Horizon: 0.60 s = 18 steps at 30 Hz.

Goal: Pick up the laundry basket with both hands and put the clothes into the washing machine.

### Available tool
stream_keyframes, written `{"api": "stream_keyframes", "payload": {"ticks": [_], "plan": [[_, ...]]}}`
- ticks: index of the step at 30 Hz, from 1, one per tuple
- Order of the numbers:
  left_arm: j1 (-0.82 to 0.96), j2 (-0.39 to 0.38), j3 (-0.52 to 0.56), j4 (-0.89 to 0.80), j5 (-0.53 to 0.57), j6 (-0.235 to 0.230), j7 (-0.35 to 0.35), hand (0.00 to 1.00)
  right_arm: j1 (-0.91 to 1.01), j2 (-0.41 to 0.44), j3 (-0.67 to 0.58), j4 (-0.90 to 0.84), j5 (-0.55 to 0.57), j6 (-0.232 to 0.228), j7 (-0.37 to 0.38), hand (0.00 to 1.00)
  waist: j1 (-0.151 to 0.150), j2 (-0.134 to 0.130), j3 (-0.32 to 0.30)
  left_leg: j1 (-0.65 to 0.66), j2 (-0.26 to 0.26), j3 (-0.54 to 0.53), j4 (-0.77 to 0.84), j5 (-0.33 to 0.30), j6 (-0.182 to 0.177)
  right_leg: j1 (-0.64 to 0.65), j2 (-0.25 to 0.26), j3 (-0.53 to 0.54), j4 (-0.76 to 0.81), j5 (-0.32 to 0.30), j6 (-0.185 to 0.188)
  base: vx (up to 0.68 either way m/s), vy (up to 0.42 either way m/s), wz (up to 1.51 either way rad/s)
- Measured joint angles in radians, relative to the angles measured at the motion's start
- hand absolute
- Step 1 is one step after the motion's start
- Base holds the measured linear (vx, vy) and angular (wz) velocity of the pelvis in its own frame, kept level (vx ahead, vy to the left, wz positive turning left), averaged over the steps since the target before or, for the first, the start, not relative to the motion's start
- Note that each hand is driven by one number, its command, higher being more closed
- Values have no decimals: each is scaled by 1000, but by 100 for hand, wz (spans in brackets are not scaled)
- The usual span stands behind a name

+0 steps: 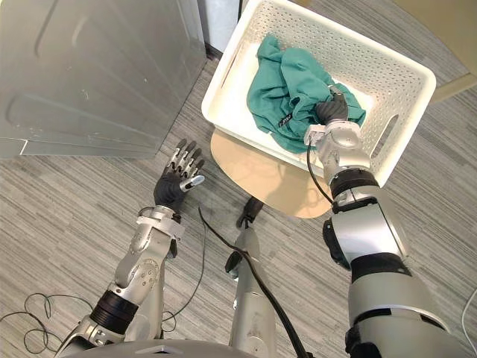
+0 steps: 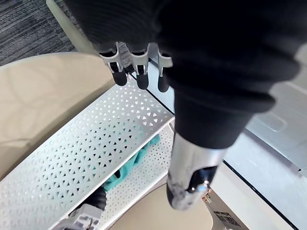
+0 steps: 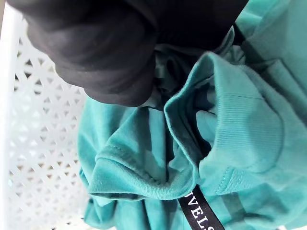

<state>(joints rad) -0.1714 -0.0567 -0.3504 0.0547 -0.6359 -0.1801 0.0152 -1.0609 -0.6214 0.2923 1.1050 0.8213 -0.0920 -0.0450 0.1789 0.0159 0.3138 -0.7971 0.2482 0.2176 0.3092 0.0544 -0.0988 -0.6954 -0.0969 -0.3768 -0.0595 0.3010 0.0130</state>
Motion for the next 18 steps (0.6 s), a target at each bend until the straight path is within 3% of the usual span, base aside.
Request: {"api": "stream_keyframes", "payload": {"ticks": [6,10,18], "plan": [[3,2,11,0,-10,0,0,0,44,65,-154,-121,154,-29,-1,100,-12,-4,3,-31,29,-4,108,-58,7,6,13,11,13,-2,3,-61,-5,-12],[2,14,36,-1,-10,-1,4,0,77,115,-247,-269,267,-83,-10,100,-19,-13,8,-32,50,-7,162,-90,8,24,26,15,16,-2,3,-27,-5,-12],[-11,44,34,-9,-10,-1,22,0,132,193,-385,-600,341,-156,-30,100,-41,-44,62,-18,59,-3,199,-112,13,35,26,31,43,-8,6,-11,4,-6]]}}
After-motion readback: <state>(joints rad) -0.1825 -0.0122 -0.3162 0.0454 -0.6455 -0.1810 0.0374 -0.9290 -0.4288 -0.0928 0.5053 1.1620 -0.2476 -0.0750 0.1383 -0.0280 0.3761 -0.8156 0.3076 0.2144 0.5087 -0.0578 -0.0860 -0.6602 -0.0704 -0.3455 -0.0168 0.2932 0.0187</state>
